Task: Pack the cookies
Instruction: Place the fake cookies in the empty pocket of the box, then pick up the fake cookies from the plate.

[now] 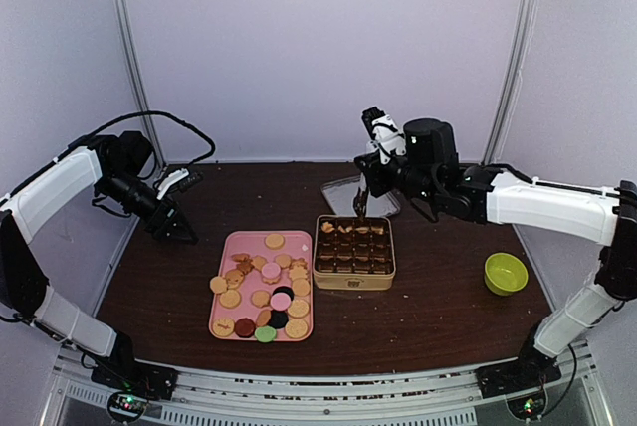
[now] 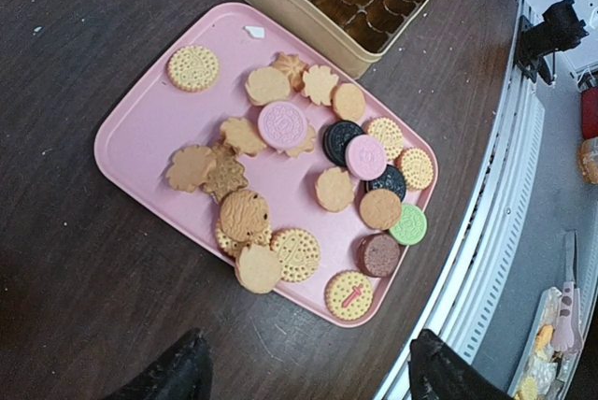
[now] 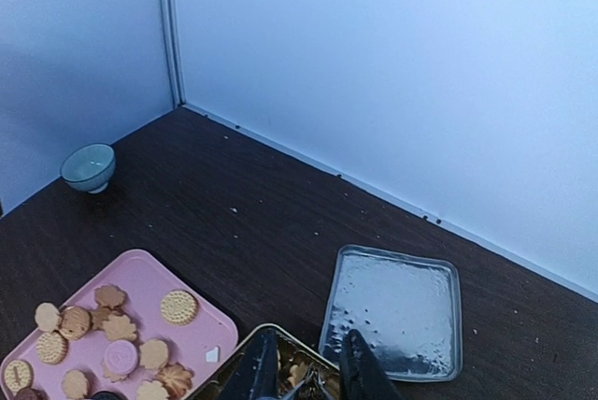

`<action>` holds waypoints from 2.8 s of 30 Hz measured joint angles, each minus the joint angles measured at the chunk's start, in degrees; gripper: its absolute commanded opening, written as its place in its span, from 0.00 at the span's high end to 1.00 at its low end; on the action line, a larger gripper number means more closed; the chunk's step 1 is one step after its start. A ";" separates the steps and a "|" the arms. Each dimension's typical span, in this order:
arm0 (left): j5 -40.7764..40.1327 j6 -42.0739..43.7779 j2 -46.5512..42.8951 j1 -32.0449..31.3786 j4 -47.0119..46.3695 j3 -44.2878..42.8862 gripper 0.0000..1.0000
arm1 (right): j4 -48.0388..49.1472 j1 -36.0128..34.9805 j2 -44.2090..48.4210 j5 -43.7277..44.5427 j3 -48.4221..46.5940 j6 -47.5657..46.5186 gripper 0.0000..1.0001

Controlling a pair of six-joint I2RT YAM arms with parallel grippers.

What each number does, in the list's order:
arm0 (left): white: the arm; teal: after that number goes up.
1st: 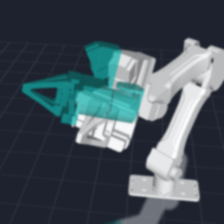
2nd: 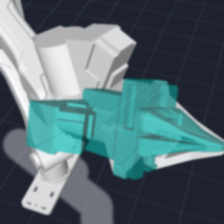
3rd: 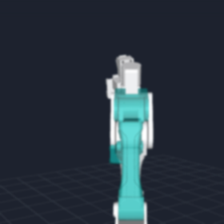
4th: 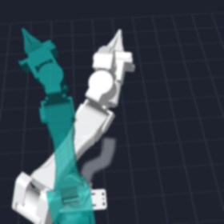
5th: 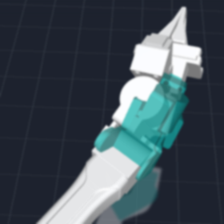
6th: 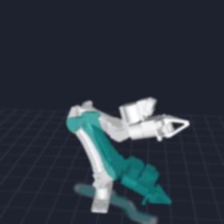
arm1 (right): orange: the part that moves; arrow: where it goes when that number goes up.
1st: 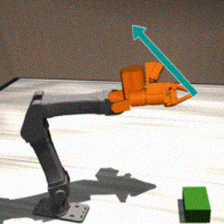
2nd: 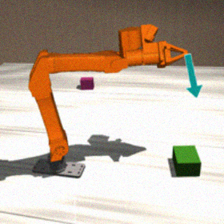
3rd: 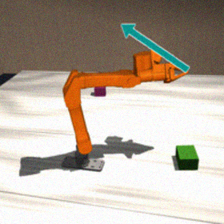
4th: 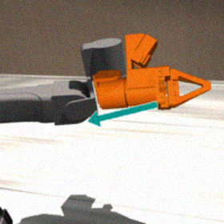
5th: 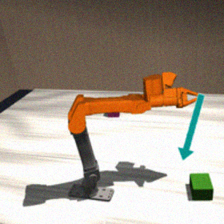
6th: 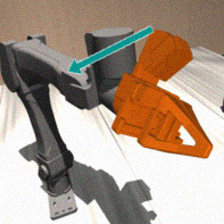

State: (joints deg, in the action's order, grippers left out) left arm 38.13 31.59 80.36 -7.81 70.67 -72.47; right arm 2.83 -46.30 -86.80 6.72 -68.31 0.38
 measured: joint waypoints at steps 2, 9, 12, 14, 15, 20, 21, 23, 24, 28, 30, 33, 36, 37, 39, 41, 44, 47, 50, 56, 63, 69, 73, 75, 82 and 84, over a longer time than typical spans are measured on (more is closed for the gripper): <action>0.02 0.00 0.00 0.00 0.04 -0.02 0.25 | 0.02 -2.45 1.62 0.52 0.00 -0.09 0.78; 0.02 0.00 0.02 0.00 0.17 -0.09 0.25 | 0.94 -13.42 2.82 1.75 0.00 0.13 0.79; 0.02 0.00 0.02 0.00 0.22 -0.09 0.25 | 1.77 -18.45 0.90 2.16 -0.81 0.94 0.79; 0.02 0.00 0.02 0.00 0.33 -0.09 0.25 | 2.32 -21.11 -1.73 2.16 -2.12 1.51 0.79; 0.02 -0.02 0.02 0.00 0.44 -0.09 0.25 | 2.58 -22.51 -3.45 2.14 -2.95 1.75 0.79; 0.00 0.00 0.02 0.00 0.72 -0.09 0.26 | 3.45 -26.60 -11.19 1.36 -6.69 3.28 0.79; -0.02 0.00 0.02 0.00 0.79 -0.09 0.26 | 3.48 -26.97 -12.35 1.11 -7.23 3.72 0.79; -0.02 -0.02 0.02 0.00 0.85 -0.09 0.25 | 3.65 -27.36 -14.51 0.85 -8.48 4.37 0.79; -0.04 0.00 0.02 0.00 0.87 -0.09 0.25 | 3.80 -27.47 -15.12 0.81 -8.87 4.55 0.77; -0.04 0.00 0.00 0.00 0.96 -0.09 0.26 | 4.70 -27.63 -17.59 0.85 -11.37 5.38 0.72; -0.04 0.00 0.00 0.00 0.96 -0.09 0.26 | 4.96 -27.67 -18.27 1.05 -12.07 5.42 0.71; -0.04 0.00 0.00 0.00 0.98 -0.09 0.26 | 5.27 -27.67 -18.99 1.33 -12.66 5.42 0.70; -0.04 0.00 0.00 0.00 0.98 -0.09 0.26 | 5.55 -27.65 -19.89 1.75 -13.16 5.42 0.70; -0.04 0.00 0.00 0.00 0.98 -0.09 0.26 | 5.55 -27.65 -20.15 1.92 -13.18 5.40 0.70; -0.04 0.00 0.00 0.00 0.98 -0.09 0.26 | 5.53 -27.61 -20.70 2.16 -13.18 5.40 0.70; -0.02 0.00 0.00 0.00 1.01 -0.09 0.26 | 5.55 -27.52 -21.18 2.27 -13.18 5.42 0.70; -0.02 0.00 0.00 0.00 1.01 -0.09 0.26 | 5.55 -27.19 -21.88 2.29 -13.20 5.40 0.70; -0.04 0.02 0.00 0.00 1.07 -0.09 0.26 | 5.51 -26.82 -22.56 2.34 -13.68 5.38 0.70; -0.02 0.02 0.00 0.00 1.27 -0.11 0.26 | 5.57 -26.32 -23.06 2.54 -14.56 5.38 0.70; -0.02 0.04 0.00 0.00 1.44 -0.26 0.26 | 5.95 -26.03 -24.68 3.23 -16.61 5.35 0.69; -0.02 0.28 0.00 0.00 1.44 -0.31 0.26 | 6.01 -25.92 -26.29 3.45 -16.85 5.35 0.63; 0.00 0.46 0.00 0.00 1.46 -0.31 0.26 | 6.05 -25.79 -26.36 3.45 -16.85 5.35 0.64; 0.00 0.48 0.00 0.00 1.46 -0.31 0.26 | 6.05 -25.77 -26.36 3.45 -16.83 5.51 0.76; 0.00 0.48 0.00 0.00 1.46 -0.31 0.27 | 6.05 -25.75 -26.36 3.43 -16.83 5.79 0.82; 0.02 0.46 0.00 0.00 1.46 -0.31 0.27 | 6.14 -24.94 -25.64 3.32 -16.09 7.32 0.93; 0.02 0.46 0.02 0.00 1.46 -0.31 0.27 | 5.97 -24.46 -24.68 3.30 -15.37 7.34 0.95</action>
State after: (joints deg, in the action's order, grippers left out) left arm 38.15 32.05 80.38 -7.81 72.14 -72.77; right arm 8.80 -70.76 -111.48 10.02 -83.68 7.73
